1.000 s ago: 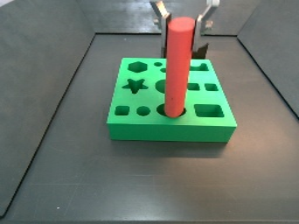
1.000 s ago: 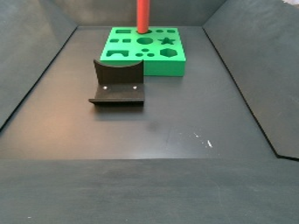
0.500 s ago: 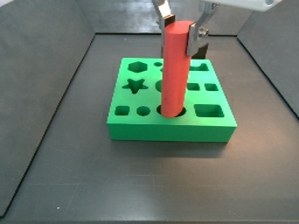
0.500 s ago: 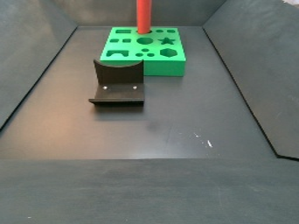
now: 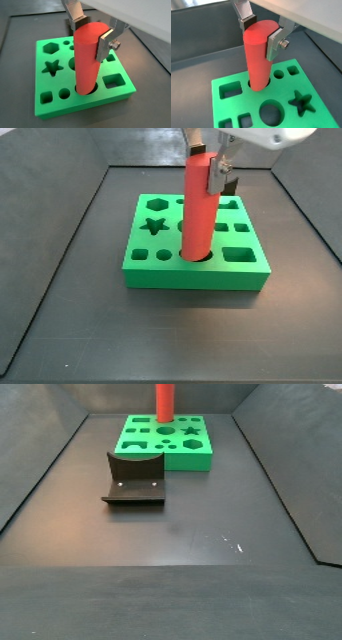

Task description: Insert the oval object.

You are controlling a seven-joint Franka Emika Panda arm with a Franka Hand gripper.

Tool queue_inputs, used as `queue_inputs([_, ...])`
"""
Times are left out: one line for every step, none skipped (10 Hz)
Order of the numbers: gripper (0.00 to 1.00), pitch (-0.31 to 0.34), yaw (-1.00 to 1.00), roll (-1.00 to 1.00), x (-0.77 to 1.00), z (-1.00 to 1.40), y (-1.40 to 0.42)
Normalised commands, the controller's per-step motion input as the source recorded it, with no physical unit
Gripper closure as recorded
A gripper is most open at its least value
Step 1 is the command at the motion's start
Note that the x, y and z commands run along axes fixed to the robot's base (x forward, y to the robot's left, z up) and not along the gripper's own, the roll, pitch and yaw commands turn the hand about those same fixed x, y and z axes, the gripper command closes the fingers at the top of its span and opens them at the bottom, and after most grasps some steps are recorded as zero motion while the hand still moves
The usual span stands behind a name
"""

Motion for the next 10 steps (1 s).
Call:
queue_inputs([1.0, 0.0, -1.0, 0.02, 0.0, -0.06, 0.0])
queue_inputs([1.0, 0.0, -1.0, 0.02, 0.0, -0.05, 0.0])
queue_inputs([1.0, 0.0, -1.0, 0.01, 0.0, -0.05, 0.0])
queue_inputs([1.0, 0.0, -1.0, 0.0, 0.0, -0.04, 0.0])
queue_inputs([1.0, 0.0, -1.0, 0.0, 0.0, -0.03, 0.0])
queue_inputs([1.0, 0.0, -1.0, 0.0, 0.0, -0.03, 0.0])
queue_inputs([1.0, 0.0, -0.84, 0.02, 0.2, -0.03, 0.0])
queue_inputs([1.0, 0.066, -0.58, 0.07, 0.33, -0.11, -0.1])
queue_inputs([1.0, 0.111, -0.44, 0.11, 0.36, -0.1, -0.27])
queue_inputs([1.0, 0.076, -0.29, 0.1, 0.2, -0.11, -0.26])
